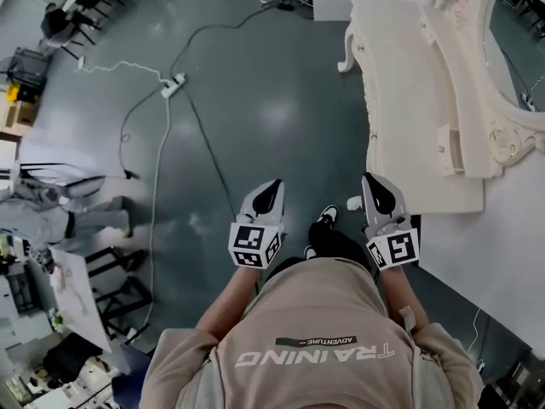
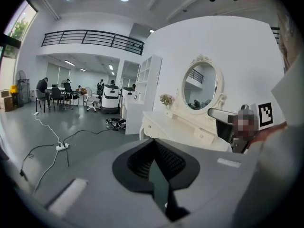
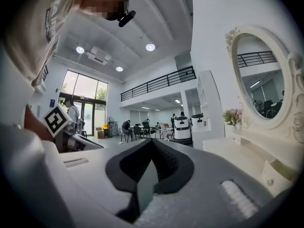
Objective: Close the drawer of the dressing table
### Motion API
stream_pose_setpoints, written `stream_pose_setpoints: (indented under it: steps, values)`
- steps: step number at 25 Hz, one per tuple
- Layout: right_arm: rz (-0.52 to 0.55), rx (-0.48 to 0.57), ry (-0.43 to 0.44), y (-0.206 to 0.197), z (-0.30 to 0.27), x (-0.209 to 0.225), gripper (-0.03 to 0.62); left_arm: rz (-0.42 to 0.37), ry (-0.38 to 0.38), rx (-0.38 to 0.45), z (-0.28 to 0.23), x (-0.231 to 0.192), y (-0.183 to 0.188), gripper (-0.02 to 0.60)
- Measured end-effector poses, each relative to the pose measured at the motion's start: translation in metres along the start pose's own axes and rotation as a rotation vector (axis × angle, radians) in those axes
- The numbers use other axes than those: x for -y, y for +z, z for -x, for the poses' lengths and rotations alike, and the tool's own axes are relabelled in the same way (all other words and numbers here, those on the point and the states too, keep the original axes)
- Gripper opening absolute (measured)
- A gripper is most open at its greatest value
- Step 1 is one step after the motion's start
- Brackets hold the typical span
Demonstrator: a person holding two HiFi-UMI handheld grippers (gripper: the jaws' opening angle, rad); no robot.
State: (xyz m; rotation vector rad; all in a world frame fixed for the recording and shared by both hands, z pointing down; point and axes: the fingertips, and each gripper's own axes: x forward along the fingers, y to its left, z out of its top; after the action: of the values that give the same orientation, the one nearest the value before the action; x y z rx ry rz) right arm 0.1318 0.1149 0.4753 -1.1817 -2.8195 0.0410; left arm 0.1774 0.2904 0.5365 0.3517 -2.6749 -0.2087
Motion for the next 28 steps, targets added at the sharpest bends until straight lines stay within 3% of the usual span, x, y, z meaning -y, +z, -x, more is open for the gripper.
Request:
stream_pose_setpoints:
  steps: [6, 11, 15, 21, 28]
  values:
    - [0.056, 0.028, 0.001, 0.01, -0.043, 0.038, 0.002, -0.036, -0.004, 0.048, -0.049, -0.017, 0.057, 0.018]
    - [0.033, 0.012, -0.046, 0.006, -0.063, 0.065, 0.002, -0.028, -0.036, 0.037, -0.085, -0.019, 0.063, 0.018]
    - [0.022, -0.024, -0.107, 0.002, -0.069, 0.085, 0.002, -0.019, -0.1, 0.007, -0.112, -0.017, 0.067, 0.018]
    - [0.02, -0.058, -0.254, -0.002, -0.09, 0.115, 0.002, -0.067, -0.222, -0.016, -0.166, -0.034, 0.087, 0.018]
    - [0.043, -0.019, -0.385, 0.025, -0.136, 0.135, 0.002, -0.136, -0.352, 0.037, -0.226, -0.059, 0.142, 0.018]
